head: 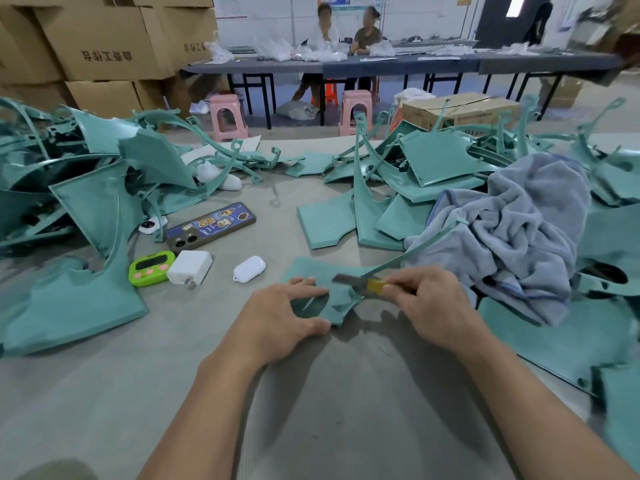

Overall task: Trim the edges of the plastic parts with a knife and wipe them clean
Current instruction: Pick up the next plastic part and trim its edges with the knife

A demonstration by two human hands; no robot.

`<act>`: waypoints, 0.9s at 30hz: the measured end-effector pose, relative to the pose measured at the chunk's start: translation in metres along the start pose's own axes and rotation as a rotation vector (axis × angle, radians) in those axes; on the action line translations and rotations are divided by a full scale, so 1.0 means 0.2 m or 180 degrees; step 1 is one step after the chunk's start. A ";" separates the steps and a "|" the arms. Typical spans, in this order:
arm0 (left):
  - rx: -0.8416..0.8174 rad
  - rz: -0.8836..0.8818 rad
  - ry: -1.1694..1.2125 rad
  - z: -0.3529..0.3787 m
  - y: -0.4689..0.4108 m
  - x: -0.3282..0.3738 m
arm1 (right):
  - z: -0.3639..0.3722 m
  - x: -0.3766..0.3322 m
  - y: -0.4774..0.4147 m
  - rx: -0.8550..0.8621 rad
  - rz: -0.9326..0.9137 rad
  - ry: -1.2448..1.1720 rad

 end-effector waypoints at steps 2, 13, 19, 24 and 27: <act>-0.0023 -0.0030 0.0000 0.00 0.00 -0.01 | 0.01 0.01 0.01 -0.0107 -0.0002 0.0166; -0.0010 -0.0004 0.0094 0.01 -0.01 -0.04 | -0.03 0.04 0.00 0.0157 0.0175 -0.0046; 0.0023 -0.0007 0.0141 0.01 -0.01 -0.04 | -0.06 0.05 0.00 0.0275 0.0232 0.0047; 0.0091 -0.0024 0.0168 0.01 -0.01 -0.04 | 0.01 0.01 0.12 0.0039 -0.0109 -0.0154; 0.0175 -0.0036 0.0263 0.01 0.00 -0.05 | 0.03 0.02 0.19 0.0007 -0.0184 -0.0221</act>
Point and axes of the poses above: each hand's wrist, its own y-axis away from the middle knuckle, its own z-axis out of the palm, x = y × z, the point moved 5 cm from there along -y, towards the middle knuckle, and after that the axes turned 9 degrees about z, right-handed, at the moved point
